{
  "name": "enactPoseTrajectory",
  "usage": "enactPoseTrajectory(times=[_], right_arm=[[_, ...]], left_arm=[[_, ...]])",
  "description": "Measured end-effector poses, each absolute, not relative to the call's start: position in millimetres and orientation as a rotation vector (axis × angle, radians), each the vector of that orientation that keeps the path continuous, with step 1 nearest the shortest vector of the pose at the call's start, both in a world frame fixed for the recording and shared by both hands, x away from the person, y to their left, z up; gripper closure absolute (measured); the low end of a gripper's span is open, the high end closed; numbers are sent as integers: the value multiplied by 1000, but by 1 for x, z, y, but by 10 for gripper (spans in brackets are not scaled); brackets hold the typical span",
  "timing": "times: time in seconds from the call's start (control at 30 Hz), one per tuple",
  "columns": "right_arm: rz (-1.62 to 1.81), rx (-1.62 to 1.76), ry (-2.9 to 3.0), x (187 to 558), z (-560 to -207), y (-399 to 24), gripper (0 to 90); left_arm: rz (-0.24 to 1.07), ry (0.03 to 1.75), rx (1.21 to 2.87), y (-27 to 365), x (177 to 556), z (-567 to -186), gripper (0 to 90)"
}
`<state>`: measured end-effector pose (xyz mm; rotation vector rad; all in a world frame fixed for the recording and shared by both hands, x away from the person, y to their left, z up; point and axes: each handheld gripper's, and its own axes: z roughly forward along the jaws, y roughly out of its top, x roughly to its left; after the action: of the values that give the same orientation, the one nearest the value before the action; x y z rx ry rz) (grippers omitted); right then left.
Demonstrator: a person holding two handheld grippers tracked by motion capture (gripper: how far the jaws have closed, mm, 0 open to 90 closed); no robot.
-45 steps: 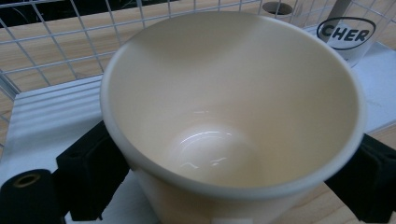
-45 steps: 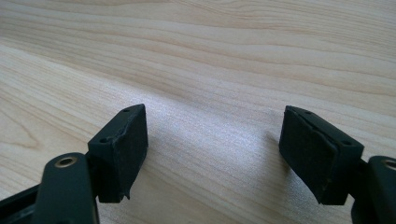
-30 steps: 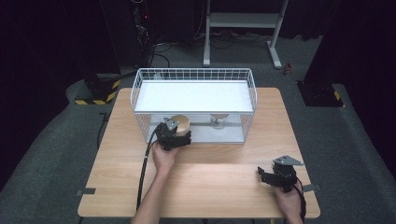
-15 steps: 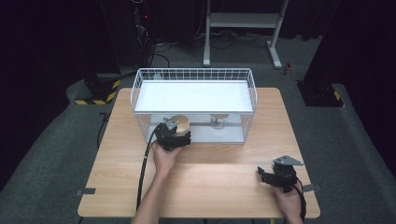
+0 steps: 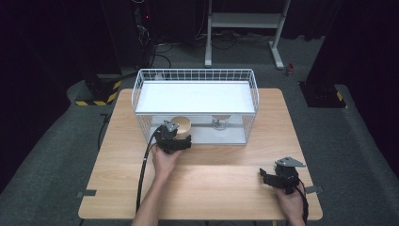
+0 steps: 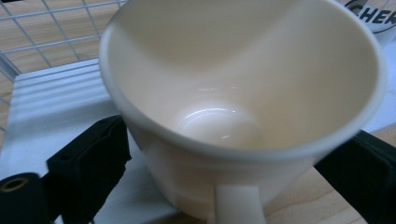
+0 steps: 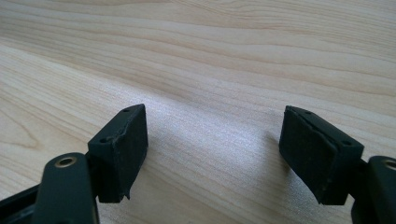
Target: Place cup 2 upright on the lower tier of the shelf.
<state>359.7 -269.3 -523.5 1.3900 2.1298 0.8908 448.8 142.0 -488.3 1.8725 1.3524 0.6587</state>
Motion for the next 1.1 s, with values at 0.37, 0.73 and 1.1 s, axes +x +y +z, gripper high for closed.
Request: enactPoseTrajectory(times=[0.37, 0.73, 1.1], right_arm=[[891, 1390, 2131, 360, -523, -269, 238], [892, 1390, 2131, 360, -523, -269, 238], [891, 1390, 2131, 360, -523, -269, 238]], left_arm=[[665, 1348, 1874, 143, 440, -491, 124], [712, 1353, 1883, 144, 439, -489, 240], [696, 1387, 1853, 146, 446, -494, 386]])
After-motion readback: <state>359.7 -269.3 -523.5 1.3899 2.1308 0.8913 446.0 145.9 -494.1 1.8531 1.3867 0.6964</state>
